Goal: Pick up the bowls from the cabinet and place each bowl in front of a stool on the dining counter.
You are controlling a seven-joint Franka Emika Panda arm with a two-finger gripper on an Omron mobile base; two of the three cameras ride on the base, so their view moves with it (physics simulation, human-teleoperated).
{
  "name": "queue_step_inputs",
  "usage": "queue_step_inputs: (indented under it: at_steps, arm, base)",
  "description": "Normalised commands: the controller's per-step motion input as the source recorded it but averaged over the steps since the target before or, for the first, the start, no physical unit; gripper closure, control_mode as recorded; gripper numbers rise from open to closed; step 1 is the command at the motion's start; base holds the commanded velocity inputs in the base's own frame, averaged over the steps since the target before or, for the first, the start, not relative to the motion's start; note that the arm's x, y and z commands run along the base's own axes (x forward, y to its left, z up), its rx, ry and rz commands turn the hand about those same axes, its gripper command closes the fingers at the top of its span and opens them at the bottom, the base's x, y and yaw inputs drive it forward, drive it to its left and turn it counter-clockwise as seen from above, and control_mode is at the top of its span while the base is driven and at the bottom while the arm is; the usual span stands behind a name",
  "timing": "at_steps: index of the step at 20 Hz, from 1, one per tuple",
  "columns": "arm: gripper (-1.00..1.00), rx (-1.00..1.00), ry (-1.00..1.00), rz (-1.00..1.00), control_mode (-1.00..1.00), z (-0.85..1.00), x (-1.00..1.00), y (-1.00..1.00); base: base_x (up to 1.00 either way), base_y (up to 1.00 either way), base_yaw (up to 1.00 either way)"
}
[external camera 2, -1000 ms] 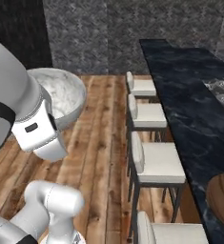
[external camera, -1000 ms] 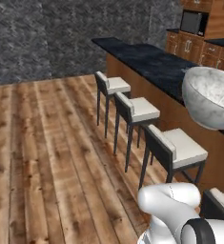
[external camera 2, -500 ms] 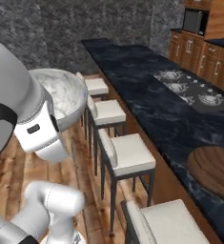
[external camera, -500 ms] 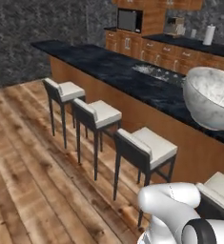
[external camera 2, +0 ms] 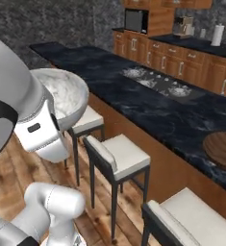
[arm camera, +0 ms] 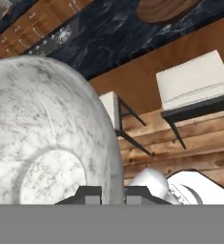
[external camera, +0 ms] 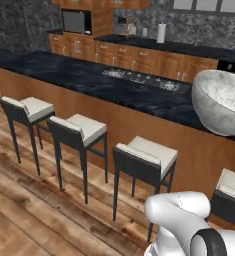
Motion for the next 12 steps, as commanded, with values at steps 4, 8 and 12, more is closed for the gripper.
queue_step_inputs:
  at_steps: [4, 8, 12]
  arm:
    - [1.0, 0.0, 0.0, 0.0, 1.0, 0.0, 0.0, 0.0]
    - [1.0, 0.0, 0.0, 0.0, 1.0, 0.0, 0.0, 0.0]
    - [1.0, 0.0, 0.0, 0.0, 1.0, 0.0, 0.0, 0.0]
  base:
    - [0.0, 0.72, -0.5]
    - [0.04, 0.7, -0.51]
    - [0.28, 0.73, -0.48]
